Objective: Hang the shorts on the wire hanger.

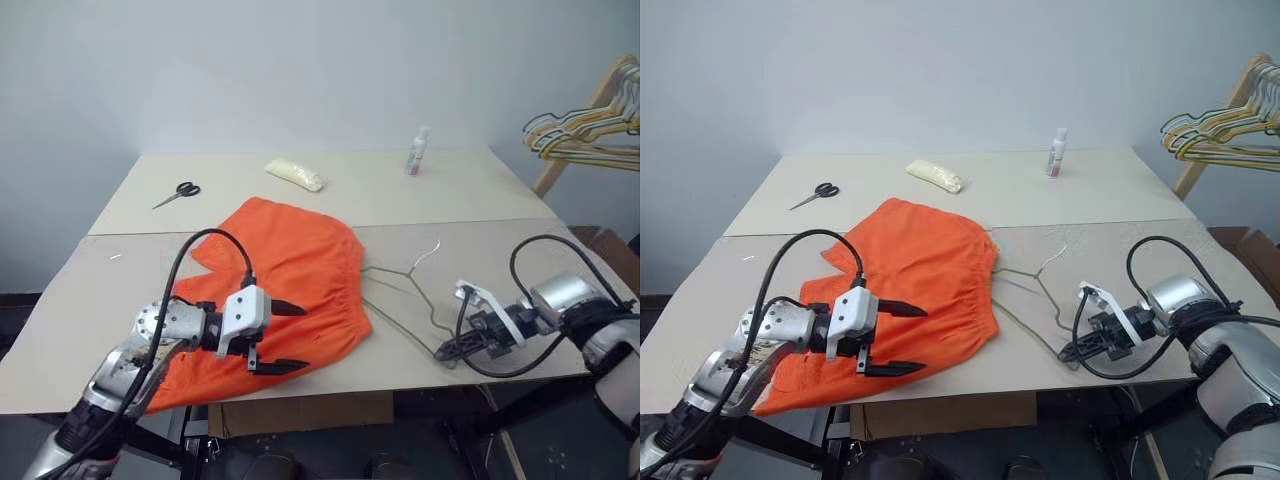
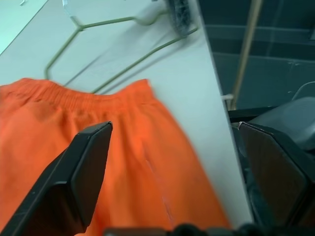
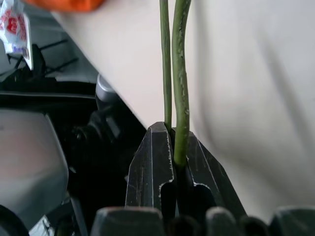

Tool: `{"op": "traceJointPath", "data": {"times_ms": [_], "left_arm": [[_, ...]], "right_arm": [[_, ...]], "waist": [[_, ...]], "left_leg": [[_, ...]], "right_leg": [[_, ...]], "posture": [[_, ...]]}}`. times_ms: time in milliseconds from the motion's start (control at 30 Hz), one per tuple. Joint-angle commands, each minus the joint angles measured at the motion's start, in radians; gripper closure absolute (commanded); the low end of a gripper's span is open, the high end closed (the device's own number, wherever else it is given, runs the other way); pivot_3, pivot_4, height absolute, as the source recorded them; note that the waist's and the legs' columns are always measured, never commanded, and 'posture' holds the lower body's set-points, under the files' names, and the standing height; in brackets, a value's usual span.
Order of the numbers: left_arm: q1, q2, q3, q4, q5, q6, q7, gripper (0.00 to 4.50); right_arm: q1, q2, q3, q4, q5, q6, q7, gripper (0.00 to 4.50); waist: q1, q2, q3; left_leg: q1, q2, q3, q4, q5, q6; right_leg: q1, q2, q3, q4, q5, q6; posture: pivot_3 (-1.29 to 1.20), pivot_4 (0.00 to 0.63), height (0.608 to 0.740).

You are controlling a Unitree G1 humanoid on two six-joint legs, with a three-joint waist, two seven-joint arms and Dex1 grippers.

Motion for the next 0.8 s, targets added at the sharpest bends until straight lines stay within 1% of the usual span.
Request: {"op": "traceJointPath", "data": {"times_ms": [33, 167, 233, 300, 400, 533, 633, 800], "left_arm": [[-0.048, -0.032, -0.008, 0.038, 0.045, -0.004, 0.062, 0.05], [-0.058, -0.039, -0.019, 0.061, 0.070, -0.020, 0.064, 0.05], [-0.057, -0.032, -0.027, 0.063, 0.076, -0.025, 0.051, 0.05], [-0.055, -0.024, -0.036, 0.064, 0.082, -0.034, 0.032, 0.05], [-0.047, -0.012, -0.042, 0.057, 0.073, -0.047, -0.005, 0.05], [-0.045, -0.004, -0.032, 0.041, 0.051, -0.033, -0.033, 0.05], [-0.040, 0.005, -0.023, 0.039, 0.045, -0.035, -0.041, 0.05], [-0.034, 0.004, -0.017, 0.039, 0.059, -0.039, -0.014, 0.05]], "right_arm": [[0.044, -0.096, 0.000, -0.171, 0.107, 0.042, 0.054, 4.50], [0.114, -0.178, -0.027, -0.312, 0.181, 0.071, 0.054, 4.50], [0.138, -0.186, -0.055, -0.317, 0.209, 0.094, 0.054, 4.50], [0.139, -0.161, -0.080, -0.268, 0.200, 0.118, 0.054, 4.50], [0.113, -0.091, -0.120, -0.147, 0.160, 0.148, 0.054, 4.50], [0.085, -0.015, -0.164, -0.040, 0.115, 0.158, 0.054, 4.50], [0.077, 0.017, -0.173, -0.019, 0.085, 0.149, 0.054, 4.50], [0.082, 0.011, -0.150, -0.064, 0.087, 0.117, 0.054, 4.50]], "waist": [[0.003, 0.000, 0.000], [0.000, 0.000, 0.000], [-0.003, 0.000, 0.000], [-0.005, 0.000, 0.000], [-0.006, 0.000, 0.000], [-0.004, 0.000, 0.000], [-0.004, 0.000, 0.000], [-0.002, 0.000, 0.000]], "left_leg": [[-0.001, 0.000, -0.001, 0.001, 0.000, 0.000], [-0.002, 0.000, 0.000, 0.002, 0.000, 0.001], [-0.002, 0.001, 0.000, 0.002, -0.001, 0.001], [-0.002, 0.001, 0.000, 0.002, -0.001, 0.001], [-0.001, 0.001, 0.000, 0.003, -0.001, 0.001], [-0.002, 0.001, 0.000, 0.003, -0.001, 0.001], [-0.003, 0.001, 0.000, 0.004, -0.001, 0.001], [-0.003, 0.000, 0.000, 0.004, -0.001, 0.001]], "right_leg": [[0.000, 0.000, -0.001, 0.000, 0.000, 0.000], [-0.001, 0.000, -0.001, 0.000, 0.000, 0.000], [-0.001, 0.000, -0.001, -0.001, 0.000, 0.000], [0.000, 0.000, 0.000, -0.001, 0.000, 0.000], [0.001, 0.000, 0.000, 0.000, 0.000, 0.000], [0.000, 0.000, 0.000, 0.000, 0.000, 0.000], [0.000, 0.000, 0.000, 0.000, 0.000, 0.000], [0.000, -0.001, -0.001, 0.000, 0.000, 0.000]], "posture": [[0.14, 0.000, 0.740], [0.13, 0.000, 0.740], [0.13, 0.000, 0.740], [0.12, 0.000, 0.740], [0.12, 0.000, 0.740], [0.13, 0.000, 0.740], [0.14, 0.000, 0.740], [0.16, 0.000, 0.740]]}}
